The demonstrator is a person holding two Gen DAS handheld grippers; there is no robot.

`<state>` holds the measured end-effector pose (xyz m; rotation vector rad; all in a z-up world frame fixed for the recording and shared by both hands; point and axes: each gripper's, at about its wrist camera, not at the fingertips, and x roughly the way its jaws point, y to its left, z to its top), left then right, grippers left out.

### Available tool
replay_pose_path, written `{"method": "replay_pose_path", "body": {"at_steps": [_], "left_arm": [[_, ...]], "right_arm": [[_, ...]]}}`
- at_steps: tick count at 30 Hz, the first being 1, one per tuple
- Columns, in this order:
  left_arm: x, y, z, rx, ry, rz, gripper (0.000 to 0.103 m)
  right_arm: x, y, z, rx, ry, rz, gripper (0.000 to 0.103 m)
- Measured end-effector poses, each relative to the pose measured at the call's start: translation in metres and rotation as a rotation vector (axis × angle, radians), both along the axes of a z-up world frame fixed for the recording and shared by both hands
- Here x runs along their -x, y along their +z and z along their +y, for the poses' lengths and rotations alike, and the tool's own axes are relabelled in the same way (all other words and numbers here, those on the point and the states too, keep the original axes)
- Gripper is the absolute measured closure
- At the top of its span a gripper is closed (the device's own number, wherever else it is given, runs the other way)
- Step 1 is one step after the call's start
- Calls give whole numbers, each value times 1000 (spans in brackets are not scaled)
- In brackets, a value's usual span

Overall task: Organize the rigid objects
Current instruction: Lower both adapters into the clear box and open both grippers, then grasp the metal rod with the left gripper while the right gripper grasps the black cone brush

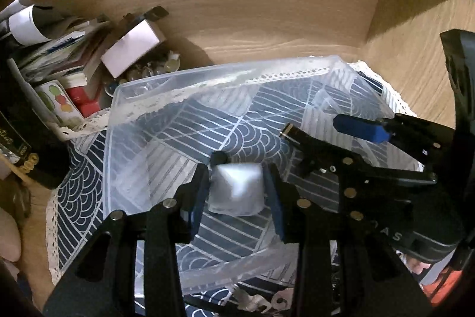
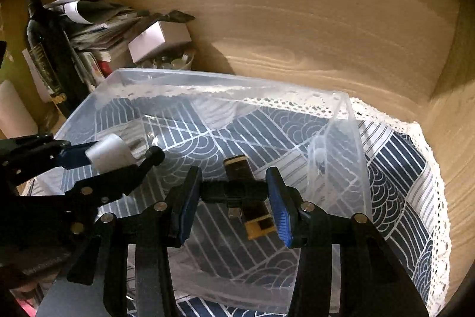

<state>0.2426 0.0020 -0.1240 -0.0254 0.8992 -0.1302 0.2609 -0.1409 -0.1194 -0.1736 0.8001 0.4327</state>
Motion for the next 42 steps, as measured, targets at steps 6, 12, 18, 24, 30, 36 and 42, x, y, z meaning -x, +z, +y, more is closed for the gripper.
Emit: {"method": "replay_pose_path", "body": {"at_steps": [6,12,18,24,30,36,42], "left_arm": [[16,15,4,-4,8,-32,54],[55,38,14,-29,17,-104,40],[93,34,26,-30,14,-95,35],[115,10,25,-15,-28,-43,41],[119,-27,15,24,-106,68,52],[137,-31,16,59,-140,71,55],[156,-40,9,-5,-149,78,63]], "right_arm": [[11,11,-2,-8,-5,-36,49],[40,35,-11,-52,17,-96,37],[78,39,-18,-51,33,-138,31],[100,21,-19,-39,69,-95,31],[114,-6,-19,-19,96,-14,31],[113,-27,-13,14,132,59,37],[111,-31,-8,10,168,87,55]]}}
